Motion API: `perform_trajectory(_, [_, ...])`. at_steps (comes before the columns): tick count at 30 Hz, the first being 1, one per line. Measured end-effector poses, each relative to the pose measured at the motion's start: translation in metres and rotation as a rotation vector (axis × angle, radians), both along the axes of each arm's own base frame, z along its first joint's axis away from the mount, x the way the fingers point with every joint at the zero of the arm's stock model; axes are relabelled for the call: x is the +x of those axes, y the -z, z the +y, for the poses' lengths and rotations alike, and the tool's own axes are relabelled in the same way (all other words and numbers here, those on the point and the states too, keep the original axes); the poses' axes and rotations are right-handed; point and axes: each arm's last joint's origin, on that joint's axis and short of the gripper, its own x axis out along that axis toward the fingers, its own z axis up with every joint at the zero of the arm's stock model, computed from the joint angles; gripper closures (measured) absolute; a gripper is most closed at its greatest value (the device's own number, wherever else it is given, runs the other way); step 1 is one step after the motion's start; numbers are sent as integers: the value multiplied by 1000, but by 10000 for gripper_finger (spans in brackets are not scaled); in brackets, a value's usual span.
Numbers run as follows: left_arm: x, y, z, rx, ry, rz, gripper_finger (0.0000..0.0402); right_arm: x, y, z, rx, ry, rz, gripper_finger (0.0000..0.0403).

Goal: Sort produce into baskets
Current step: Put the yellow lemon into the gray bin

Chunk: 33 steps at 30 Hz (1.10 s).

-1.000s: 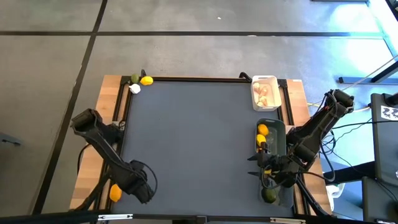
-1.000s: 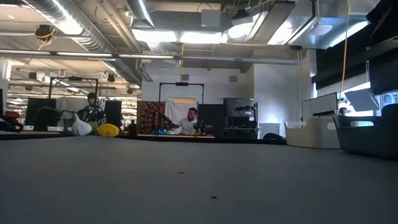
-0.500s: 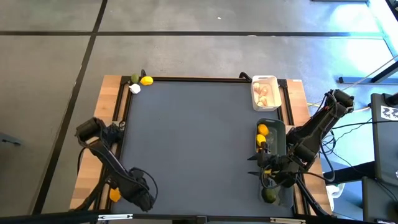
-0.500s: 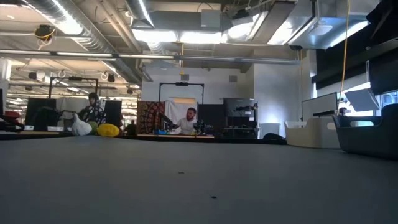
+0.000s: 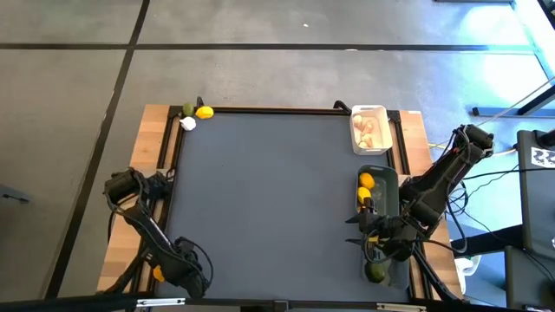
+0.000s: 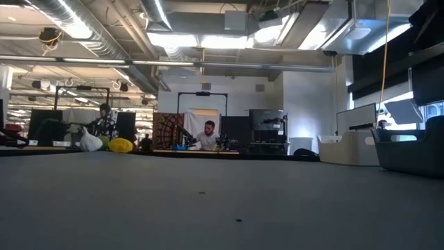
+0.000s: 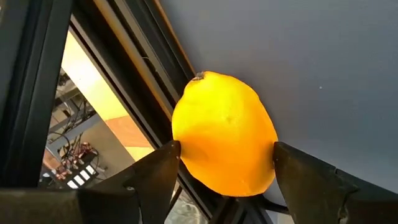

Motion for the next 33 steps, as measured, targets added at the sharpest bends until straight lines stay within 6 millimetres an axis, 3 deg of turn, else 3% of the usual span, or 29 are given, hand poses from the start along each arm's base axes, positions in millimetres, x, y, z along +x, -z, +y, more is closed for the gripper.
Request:
perform_trajectory(6, [-3, 4, 1, -2, 16, -18, 165, 0, 0, 0, 0, 0, 0, 139])
perform_trajectory(20, [-2, 5, 2, 0, 41, -36, 284, 0, 0, 0, -1, 0, 1, 139])
perform_trajectory(25, [3, 1, 6, -28, 75, -47, 287, 0, 0, 0, -4, -2, 2, 139])
perform_trajectory(33, [19, -21, 17, 21, 137, -181, 293, 0, 0, 0, -2, -1, 0, 139])
